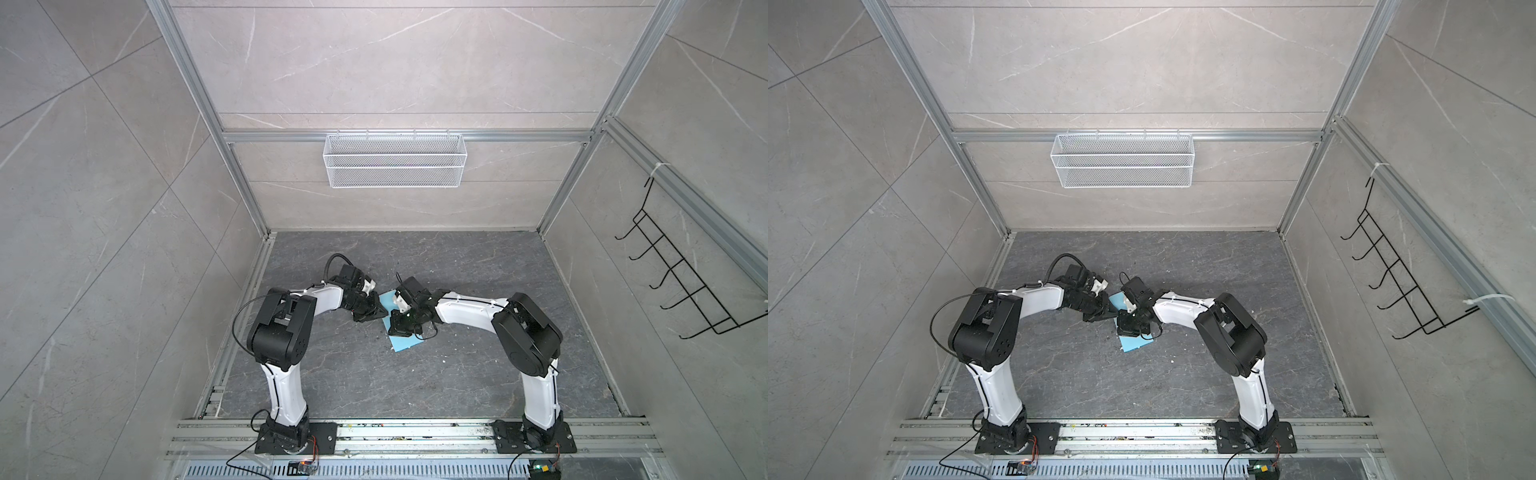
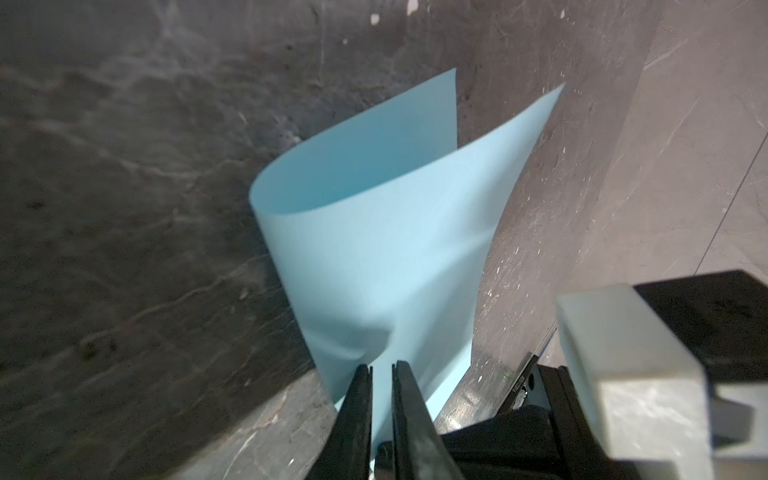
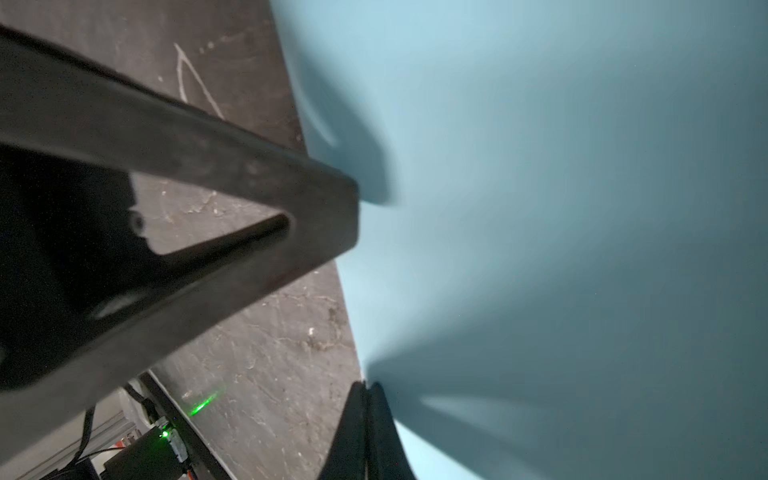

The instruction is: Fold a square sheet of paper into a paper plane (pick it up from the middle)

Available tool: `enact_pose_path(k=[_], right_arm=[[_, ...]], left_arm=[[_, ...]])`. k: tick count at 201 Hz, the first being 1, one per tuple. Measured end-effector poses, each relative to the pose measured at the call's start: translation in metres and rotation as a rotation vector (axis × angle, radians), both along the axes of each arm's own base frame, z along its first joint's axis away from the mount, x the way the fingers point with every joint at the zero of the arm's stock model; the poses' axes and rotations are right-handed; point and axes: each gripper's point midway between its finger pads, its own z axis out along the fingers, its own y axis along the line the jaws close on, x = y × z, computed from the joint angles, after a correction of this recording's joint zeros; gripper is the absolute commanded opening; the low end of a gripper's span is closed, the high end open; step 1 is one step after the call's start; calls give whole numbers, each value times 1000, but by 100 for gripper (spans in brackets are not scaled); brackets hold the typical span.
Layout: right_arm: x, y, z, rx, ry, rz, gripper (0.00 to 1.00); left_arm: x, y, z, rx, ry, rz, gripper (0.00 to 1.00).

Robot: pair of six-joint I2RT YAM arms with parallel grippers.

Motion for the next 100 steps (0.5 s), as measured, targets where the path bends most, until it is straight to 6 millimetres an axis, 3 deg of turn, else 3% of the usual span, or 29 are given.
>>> enact_pose_path(k=[100], right_arm=[[-3, -5, -7, -41, 16, 10, 7]], left_arm=[[8, 5, -14, 96, -26, -103, 16]])
